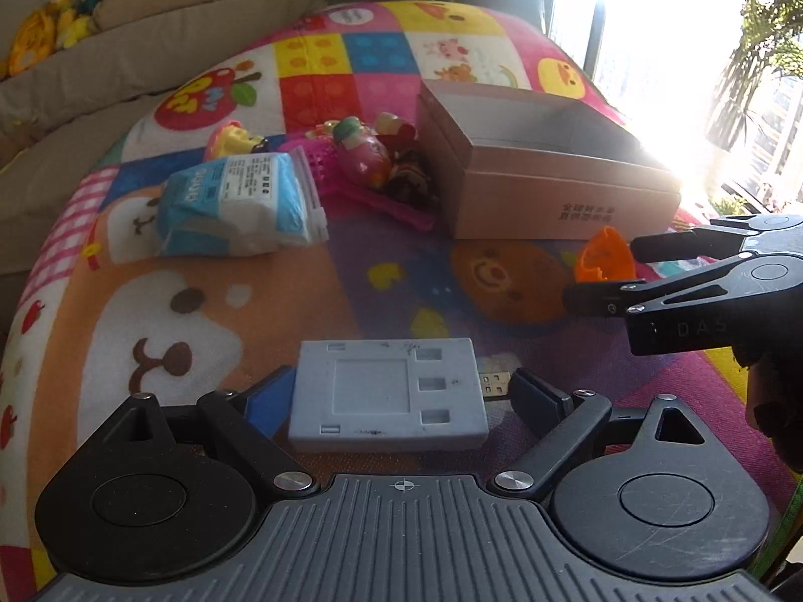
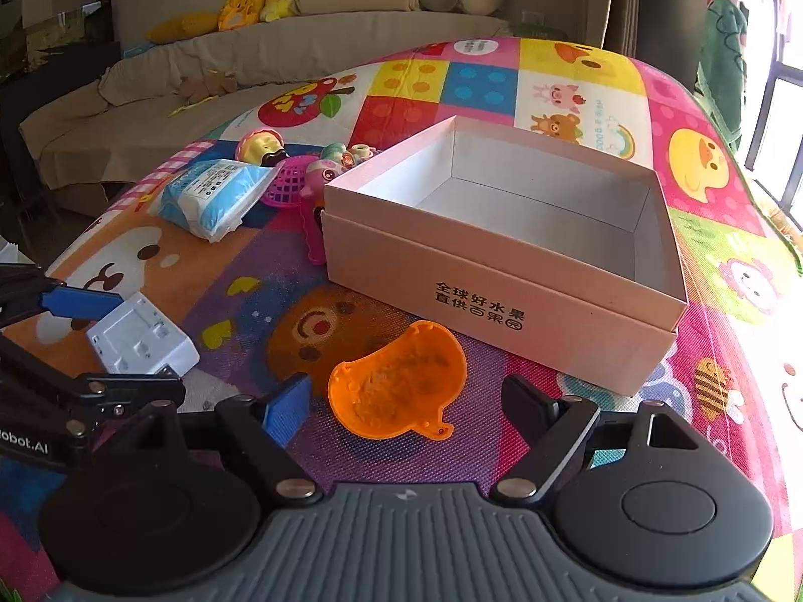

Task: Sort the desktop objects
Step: 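Carry the white case into the pink box and release it while the right tool grasps the pumpkin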

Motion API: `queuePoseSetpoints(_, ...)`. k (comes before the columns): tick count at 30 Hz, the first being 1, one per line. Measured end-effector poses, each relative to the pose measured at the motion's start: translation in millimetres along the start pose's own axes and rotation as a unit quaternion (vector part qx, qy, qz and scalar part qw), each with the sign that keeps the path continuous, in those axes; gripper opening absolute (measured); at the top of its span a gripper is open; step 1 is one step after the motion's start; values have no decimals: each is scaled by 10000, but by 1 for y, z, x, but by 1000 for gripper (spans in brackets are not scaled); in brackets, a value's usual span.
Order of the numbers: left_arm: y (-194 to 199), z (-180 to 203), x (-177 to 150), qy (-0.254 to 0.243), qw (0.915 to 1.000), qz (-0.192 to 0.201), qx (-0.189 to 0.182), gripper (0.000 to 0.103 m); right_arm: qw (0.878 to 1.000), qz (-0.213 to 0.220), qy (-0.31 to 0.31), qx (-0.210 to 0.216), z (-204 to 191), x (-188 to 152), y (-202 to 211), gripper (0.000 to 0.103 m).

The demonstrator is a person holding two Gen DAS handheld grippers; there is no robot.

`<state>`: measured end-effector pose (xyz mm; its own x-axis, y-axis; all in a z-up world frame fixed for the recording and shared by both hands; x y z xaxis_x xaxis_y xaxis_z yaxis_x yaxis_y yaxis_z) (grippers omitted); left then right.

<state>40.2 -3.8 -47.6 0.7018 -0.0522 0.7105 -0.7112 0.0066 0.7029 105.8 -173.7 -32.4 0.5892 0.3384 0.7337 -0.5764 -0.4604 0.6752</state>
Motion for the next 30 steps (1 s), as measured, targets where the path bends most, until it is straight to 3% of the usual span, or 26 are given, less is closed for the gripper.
queuePoseSetpoints(4,0,2,0,-30,10000,-4,21,95,9998,-9,-127,-123,4,2,-9,81)
queuePoseSetpoints(6,1,3,-1,-58,10000,-25,43,95,9997,-24,-198,-163,6,1,-11,65)
queuePoseSetpoints(9,2,5,0,-120,9999,-54,91,95,9994,11,-284,-171,7,0,-9,54)
queuePoseSetpoints(19,0,15,8,-351,9990,-203,164,95,9980,241,-573,-76,0,-9,21,54)
queuePoseSetpoints(25,11,19,51,-446,9985,56,309,95,9960,671,-486,-342,1,-18,47,54)
queuePoseSetpoints(30,12,55,114,-664,9962,564,21,95,9950,787,-550,-289,6,-27,58,54)
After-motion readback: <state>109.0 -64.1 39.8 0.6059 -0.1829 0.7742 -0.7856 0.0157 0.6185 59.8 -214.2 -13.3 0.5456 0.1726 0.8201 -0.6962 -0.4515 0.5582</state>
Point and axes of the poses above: each gripper's, at about its wrist camera, not at the fingertips, and y roughly against the way its jaws point, z to its right, x to its top, the point moved 9 cm from there along -y, roughly the way its jaws point, and after that the axes turned 7 degrees about x, right-handed, at the moved point
